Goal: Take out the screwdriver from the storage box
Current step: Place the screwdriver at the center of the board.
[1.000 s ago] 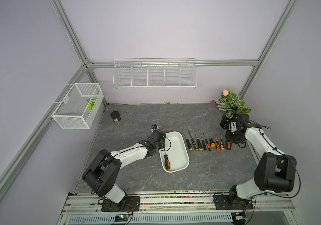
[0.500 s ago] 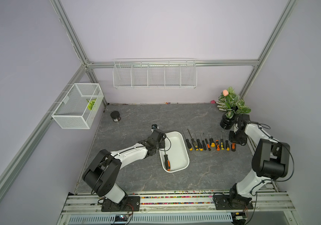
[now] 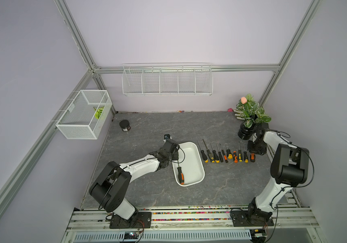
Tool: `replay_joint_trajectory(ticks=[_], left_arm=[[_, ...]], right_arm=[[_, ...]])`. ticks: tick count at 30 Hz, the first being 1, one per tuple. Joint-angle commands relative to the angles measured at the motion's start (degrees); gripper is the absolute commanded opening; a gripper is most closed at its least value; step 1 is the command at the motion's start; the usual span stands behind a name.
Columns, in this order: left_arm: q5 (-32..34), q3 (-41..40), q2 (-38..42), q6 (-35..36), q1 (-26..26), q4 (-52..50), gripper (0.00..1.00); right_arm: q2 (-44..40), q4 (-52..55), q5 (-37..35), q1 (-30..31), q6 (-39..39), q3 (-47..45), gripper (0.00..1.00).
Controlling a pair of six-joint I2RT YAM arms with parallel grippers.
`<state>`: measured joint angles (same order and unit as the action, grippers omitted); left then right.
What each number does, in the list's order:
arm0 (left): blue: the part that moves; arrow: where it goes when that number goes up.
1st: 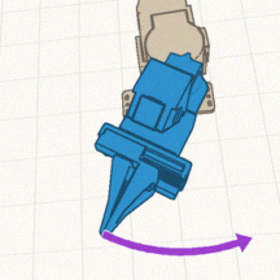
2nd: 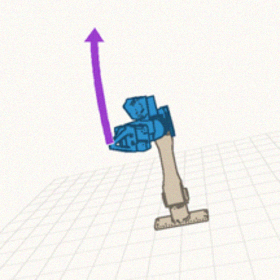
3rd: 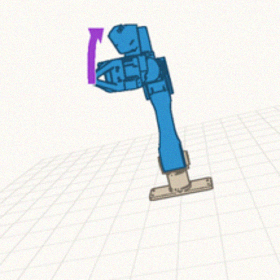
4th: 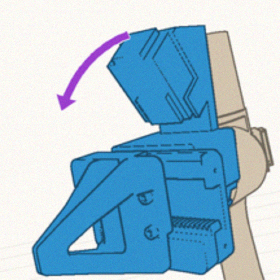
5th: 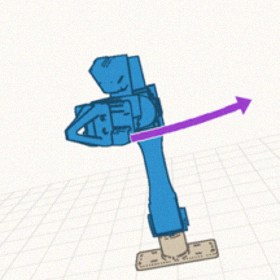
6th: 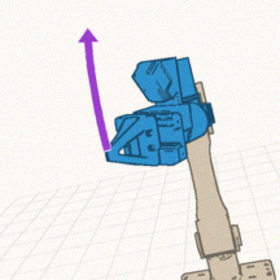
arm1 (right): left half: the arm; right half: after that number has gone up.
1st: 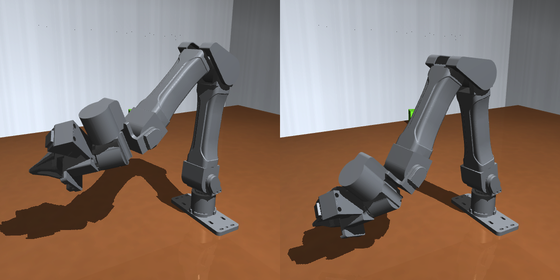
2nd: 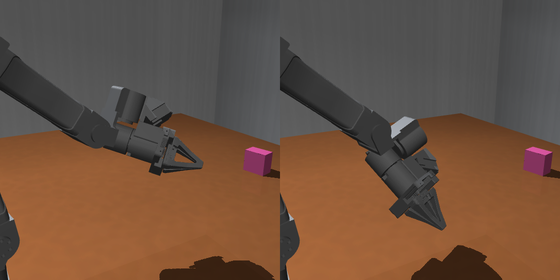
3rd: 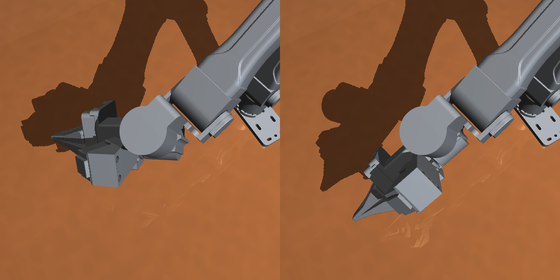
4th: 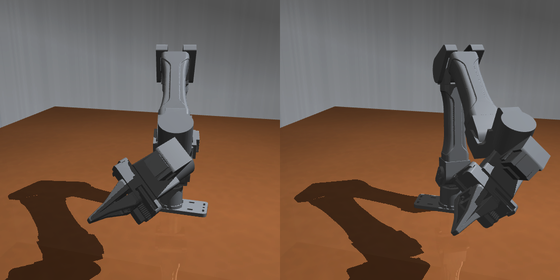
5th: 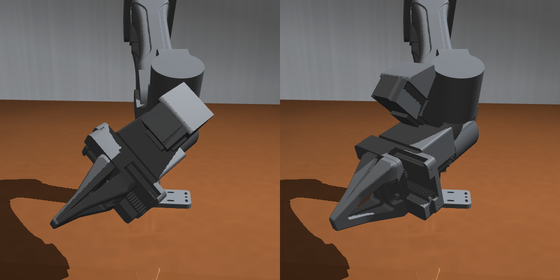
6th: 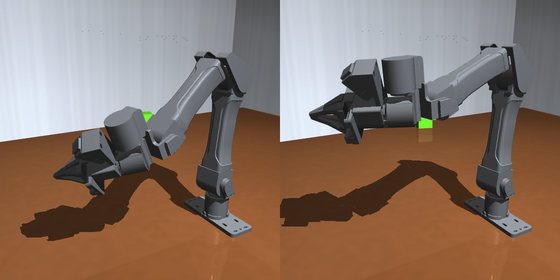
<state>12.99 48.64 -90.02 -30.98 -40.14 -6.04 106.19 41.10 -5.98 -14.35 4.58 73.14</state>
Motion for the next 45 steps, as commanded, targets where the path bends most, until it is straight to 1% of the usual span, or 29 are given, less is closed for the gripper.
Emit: replay_joint_trajectory(ticks=[1,11,15,21,31,39,45], left_arm=[[0.4,0.1,-1.2,1.7,0.2,0.2,0.0],[0.4,-0.1,-0.9,1.6,0.2,0.2,0.0],[0.5,-0.2,-0.8,1.6,0.2,0.2,0.0],[0.4,-0.2,-0.9,1.6,0.3,0.4,0.0],[0.4,-0.3,-0.8,1.6,0.3,0.3,0.0],[0.4,-0.2,-0.8,1.6,0.3,0.4,0.0],[0.4,-0.3,-0.8,1.5,0.4,0.3,0.0]], right_arm=[[1.4,0.0,-0.7,-0.5,-0.8,1.2,0.0],[3.6,0.5,0.0,-0.6,-1.1,1.5,0.0],[4.0,0.7,0.0,-0.6,-1.2,1.8,0.05],[3.9,0.7,0.1,-0.6,-1.1,1.7,0.15],[4.5,1.0,0.7,-0.6,-0.8,2.0,0.23],[4.5,1.2,0.7,-0.6,-0.6,1.9,0.35],[3.9,1.1,0.7,-0.6,-0.4,1.6,0.35]])
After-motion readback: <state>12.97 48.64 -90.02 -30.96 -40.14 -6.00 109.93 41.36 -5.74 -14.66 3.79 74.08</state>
